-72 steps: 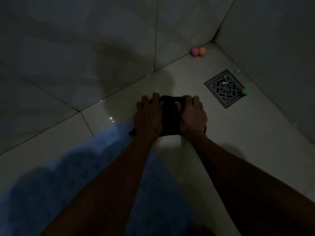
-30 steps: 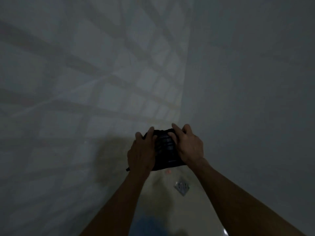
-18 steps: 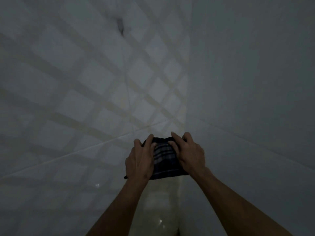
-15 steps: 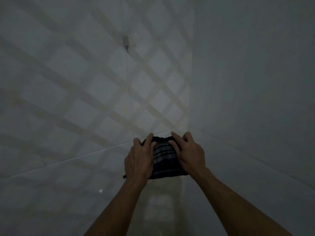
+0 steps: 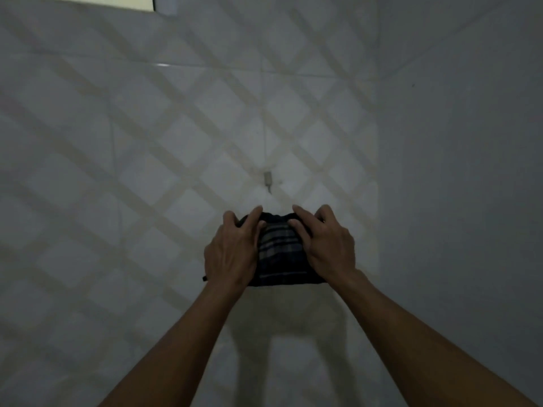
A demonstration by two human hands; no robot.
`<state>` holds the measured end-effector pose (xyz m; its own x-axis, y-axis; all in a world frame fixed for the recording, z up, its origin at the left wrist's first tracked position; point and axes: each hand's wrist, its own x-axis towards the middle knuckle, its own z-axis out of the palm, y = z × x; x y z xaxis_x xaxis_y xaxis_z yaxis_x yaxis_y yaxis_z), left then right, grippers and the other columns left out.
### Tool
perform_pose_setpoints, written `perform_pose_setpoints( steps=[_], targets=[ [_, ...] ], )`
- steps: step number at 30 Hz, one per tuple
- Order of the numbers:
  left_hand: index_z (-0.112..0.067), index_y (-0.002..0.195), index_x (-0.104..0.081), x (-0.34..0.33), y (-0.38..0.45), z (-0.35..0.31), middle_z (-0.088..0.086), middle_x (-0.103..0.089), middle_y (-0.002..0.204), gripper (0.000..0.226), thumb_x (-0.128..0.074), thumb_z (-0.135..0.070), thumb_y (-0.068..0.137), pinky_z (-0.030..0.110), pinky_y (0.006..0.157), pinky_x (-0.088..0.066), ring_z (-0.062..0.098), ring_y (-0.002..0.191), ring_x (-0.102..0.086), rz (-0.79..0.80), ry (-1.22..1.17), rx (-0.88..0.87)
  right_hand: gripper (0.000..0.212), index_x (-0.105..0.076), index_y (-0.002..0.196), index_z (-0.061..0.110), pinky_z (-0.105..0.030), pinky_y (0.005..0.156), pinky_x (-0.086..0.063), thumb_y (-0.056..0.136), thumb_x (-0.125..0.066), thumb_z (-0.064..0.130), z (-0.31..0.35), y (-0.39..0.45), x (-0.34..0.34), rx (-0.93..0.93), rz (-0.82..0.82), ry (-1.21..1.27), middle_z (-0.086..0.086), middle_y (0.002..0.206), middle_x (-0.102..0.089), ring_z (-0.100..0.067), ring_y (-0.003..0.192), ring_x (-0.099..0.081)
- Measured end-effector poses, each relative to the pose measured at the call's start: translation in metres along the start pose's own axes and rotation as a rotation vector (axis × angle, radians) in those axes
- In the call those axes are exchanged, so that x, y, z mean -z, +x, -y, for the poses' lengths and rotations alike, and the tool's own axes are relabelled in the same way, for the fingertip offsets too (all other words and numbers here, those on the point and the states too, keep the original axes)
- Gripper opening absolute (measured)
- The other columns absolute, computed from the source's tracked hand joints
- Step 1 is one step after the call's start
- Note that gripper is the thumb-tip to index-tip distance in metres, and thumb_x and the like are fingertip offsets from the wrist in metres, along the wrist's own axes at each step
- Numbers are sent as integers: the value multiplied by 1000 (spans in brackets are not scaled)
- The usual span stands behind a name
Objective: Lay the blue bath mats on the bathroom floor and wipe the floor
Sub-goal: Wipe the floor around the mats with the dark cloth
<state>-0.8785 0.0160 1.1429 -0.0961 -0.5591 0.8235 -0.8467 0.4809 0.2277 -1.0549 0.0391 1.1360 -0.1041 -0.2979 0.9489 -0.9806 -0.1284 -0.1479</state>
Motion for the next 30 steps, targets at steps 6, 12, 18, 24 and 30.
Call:
perform_pose_setpoints(
  steps=[6,12,18,24,30],
  targets=[
    [-39,144,-43,13,58,3,6,-44,101,42,-36,-48,104,32,57,-39,22,67,-41,-122,22,-36,29,-68,121,30,-33,46,-49,95,-60,43,8,68,-8,40,-63,-2,-5,87,-51,-29,52,-53],
    [-39,146,-40,11,94,3,7,-45,105,43,-33,-48,105,33,59,-39,26,76,-51,-136,13,-34,30,-68,122,32,-34,49,-48,96,-58,43,5,104,-21,51,-72,1,-5,89,-50,-30,54,-53],
    [-39,145,-40,1,119,1,7,-43,106,42,-35,-48,104,33,59,-36,26,88,-52,-169,39,-18,30,-69,121,30,-34,47,-49,96,-58,42,-2,129,-39,75,-99,17,-7,88,-51,-31,53,-53],
    [-39,146,-41,-26,116,2,8,-48,108,44,-41,-46,104,30,51,-34,26,90,-49,-197,178,-18,32,-69,123,32,-24,45,-32,94,-62,41,-16,116,-64,96,-103,-22,-5,82,-51,-24,51,-49],
    [-31,140,-57,-56,95,6,7,-56,95,45,-41,-47,100,24,40,-29,27,76,-53,-309,221,-29,46,-61,135,33,-22,45,-24,98,-38,48,-27,85,-75,84,-68,-42,-4,82,-49,-19,60,-46]
  ],
)
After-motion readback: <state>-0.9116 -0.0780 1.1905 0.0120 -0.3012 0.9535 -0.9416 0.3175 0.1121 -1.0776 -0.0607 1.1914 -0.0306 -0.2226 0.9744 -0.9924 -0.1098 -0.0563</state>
